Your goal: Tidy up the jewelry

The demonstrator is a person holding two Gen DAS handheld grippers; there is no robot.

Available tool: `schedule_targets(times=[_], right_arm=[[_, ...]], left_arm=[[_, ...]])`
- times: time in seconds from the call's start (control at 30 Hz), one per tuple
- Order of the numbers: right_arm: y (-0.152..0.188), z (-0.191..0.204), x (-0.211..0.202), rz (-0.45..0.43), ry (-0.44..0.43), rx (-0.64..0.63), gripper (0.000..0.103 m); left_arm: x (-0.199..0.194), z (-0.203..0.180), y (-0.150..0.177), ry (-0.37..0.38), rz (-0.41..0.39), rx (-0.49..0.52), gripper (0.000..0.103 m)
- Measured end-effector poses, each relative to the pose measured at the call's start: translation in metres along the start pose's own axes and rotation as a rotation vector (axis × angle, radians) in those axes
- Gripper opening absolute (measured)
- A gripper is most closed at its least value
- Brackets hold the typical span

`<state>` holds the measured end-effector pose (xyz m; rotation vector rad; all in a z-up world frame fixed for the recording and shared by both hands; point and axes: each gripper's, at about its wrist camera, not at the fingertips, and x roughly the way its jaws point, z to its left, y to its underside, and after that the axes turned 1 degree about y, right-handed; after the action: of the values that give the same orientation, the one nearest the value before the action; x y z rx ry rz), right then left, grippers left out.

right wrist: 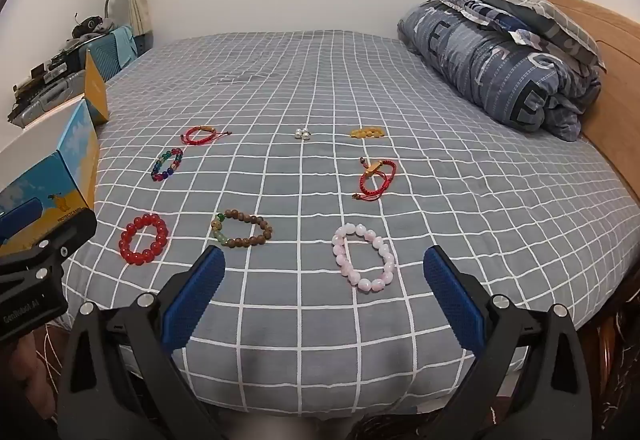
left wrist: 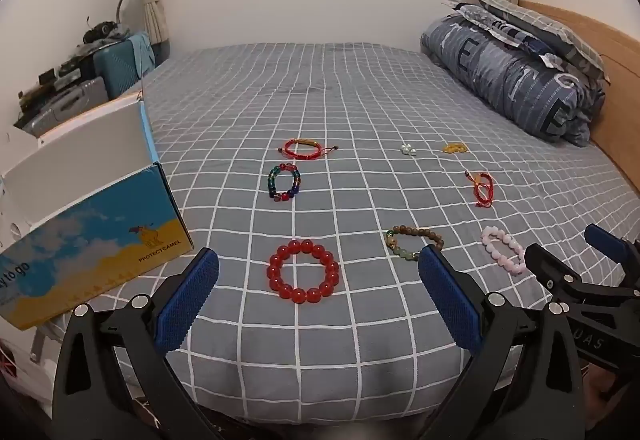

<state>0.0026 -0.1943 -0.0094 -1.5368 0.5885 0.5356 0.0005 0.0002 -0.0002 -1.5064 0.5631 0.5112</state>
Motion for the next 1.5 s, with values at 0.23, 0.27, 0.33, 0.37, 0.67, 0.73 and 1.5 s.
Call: schedule_targets(times=[0.23,0.27,0.33,0.37,0.67,0.73,1.5], right_arm=[[0.0,0.002,0.0,0.001,-0.003,0.001,0.096],[-0.001,0.002,0.0,0.0,-0.003,0.001,0.096],[-0.001,0.002,0.001,0.002,-0.004,0.002,0.096],[0.0,0.003,0.0,0.002,-0.005,-0.001,0.096],[-0.002,0.003,0.003,0.003,-0.009,-0.003,0.096],[0.002,0.005,0.001,-0.001,-0.01,-0.004,0.096],[0.0,0.005,-0.001,-0.005,-0.015,-0.002,0.096]], left_arm=[[0.001,-0.01,0.008,0.001,-0.001,0.049,0.098],[0.001,-0.012,0.009,0.003,-0.001,0.054,0.098],[0.006,-0.003,0.004,0.007,0.011,0.021,0.098],[0.007,-0.003,0.004,0.005,0.01,0.023,0.098],[0.006,-0.007,0.004,0.008,0.008,0.021,0.098],[0.006,-0.008,0.004,0.012,0.011,0.019,0.098],[0.004,-0.007,0.003,0.033,0.003,0.002,0.098]])
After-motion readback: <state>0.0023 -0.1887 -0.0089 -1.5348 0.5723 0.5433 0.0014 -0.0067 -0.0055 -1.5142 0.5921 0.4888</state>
